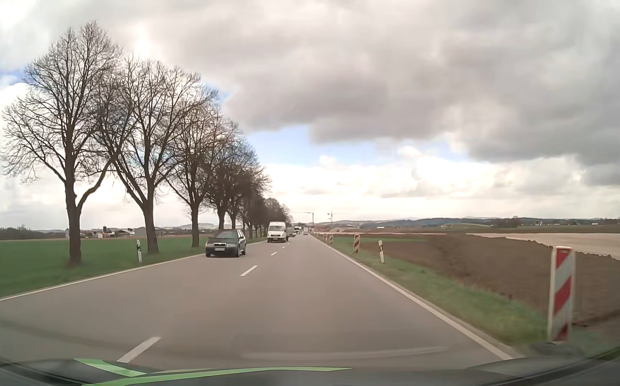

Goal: Follow the waypoints while adhering to traffic rules and regulations

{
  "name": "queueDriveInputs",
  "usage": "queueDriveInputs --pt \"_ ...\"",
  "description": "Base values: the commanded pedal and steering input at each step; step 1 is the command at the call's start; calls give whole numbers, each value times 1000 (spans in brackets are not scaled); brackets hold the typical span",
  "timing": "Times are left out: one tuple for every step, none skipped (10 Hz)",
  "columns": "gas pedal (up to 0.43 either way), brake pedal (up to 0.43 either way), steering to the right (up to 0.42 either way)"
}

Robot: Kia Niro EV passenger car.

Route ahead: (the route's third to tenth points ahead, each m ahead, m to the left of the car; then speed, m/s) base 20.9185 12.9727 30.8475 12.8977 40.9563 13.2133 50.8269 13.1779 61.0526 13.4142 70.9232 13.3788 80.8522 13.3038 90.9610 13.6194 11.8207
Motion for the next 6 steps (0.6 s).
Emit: queueDriveInputs --pt "87 0 0" --pt "87 0 0" --pt "87 0 0" --pt "87 0 0" --pt "87 0 0" --pt "87 0 0"
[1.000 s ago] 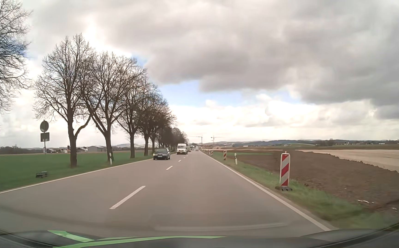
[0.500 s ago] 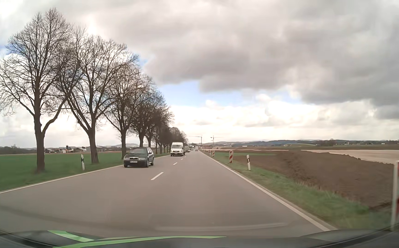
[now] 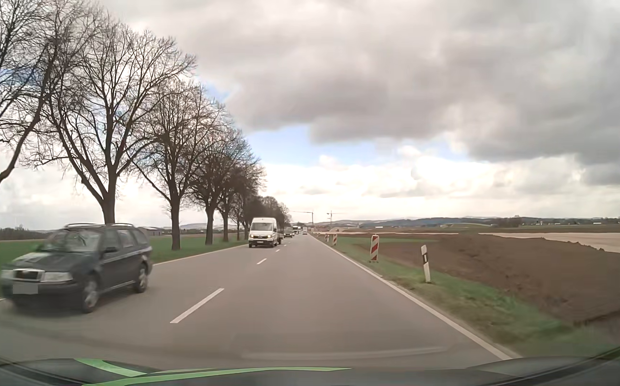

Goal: Follow the waypoints while adhering to traffic rules and regulations

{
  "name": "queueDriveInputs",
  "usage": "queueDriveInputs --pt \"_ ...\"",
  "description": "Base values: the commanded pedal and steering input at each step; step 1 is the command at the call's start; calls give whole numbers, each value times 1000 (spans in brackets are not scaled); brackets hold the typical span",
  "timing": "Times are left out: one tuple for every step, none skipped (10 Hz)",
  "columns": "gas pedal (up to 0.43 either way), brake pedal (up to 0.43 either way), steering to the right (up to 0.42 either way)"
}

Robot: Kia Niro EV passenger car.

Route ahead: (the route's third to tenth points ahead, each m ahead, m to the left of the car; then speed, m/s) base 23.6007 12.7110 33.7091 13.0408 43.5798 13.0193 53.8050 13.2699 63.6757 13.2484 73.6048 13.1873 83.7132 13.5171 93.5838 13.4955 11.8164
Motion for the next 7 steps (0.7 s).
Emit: queueDriveInputs --pt "87 0 0" --pt "87 0 0" --pt "87 0 0" --pt "87 0 0" --pt "87 0 -1" --pt "87 0 -1" --pt "87 0 -1"
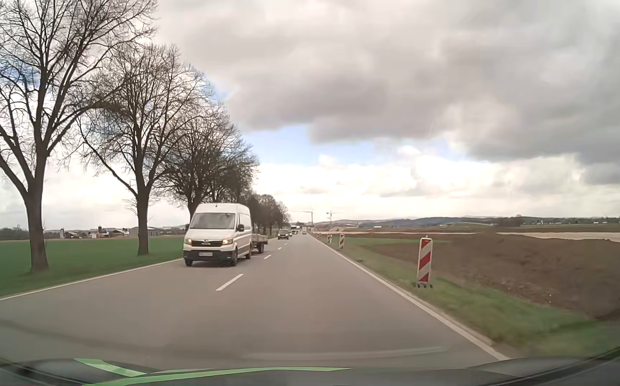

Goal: Follow the waypoints while adhering to traffic rules and regulations

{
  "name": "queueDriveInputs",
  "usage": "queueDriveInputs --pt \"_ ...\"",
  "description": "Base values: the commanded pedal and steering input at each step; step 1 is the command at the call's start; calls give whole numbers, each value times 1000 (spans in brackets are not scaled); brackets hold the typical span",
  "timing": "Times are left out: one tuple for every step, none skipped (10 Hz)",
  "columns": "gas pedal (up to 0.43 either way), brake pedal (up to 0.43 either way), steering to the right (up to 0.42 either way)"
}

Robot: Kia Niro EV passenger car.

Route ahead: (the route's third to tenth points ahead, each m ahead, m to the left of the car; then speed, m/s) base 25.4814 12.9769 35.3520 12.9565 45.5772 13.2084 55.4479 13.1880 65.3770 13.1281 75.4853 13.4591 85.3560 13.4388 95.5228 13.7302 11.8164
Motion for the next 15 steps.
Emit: queueDriveInputs --pt "87 0 -2" --pt "87 0 -2" --pt "87 0 -2" --pt "87 0 -2" --pt "87 0 -2" --pt "87 0 -2" --pt "87 0 -2" --pt "87 0 -3" --pt "87 0 -4" --pt "87 0 -3" --pt "87 0 -4" --pt "87 0 -4" --pt "87 0 -3" --pt "87 0 -4" --pt "87 0 -3"
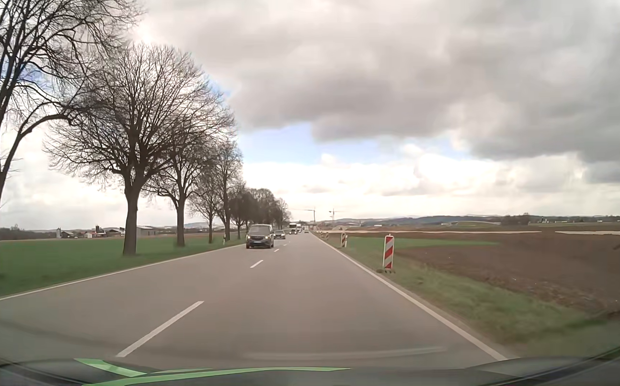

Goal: Follow the waypoints while adhering to traffic rules and regulations

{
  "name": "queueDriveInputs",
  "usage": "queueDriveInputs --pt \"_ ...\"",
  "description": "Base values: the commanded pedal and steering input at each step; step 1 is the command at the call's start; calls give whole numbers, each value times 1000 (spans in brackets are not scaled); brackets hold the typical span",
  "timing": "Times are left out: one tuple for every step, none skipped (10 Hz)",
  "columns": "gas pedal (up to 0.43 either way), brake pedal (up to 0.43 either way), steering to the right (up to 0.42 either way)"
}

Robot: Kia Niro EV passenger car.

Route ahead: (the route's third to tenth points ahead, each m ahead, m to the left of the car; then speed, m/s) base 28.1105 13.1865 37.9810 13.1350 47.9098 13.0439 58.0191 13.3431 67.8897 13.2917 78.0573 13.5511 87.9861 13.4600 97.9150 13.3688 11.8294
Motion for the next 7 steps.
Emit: queueDriveInputs --pt "87 0 -2" --pt "87 0 -2" --pt "87 0 -2" --pt "87 0 -2" --pt "87 0 -1" --pt "87 0 -1" --pt "87 0 -1"
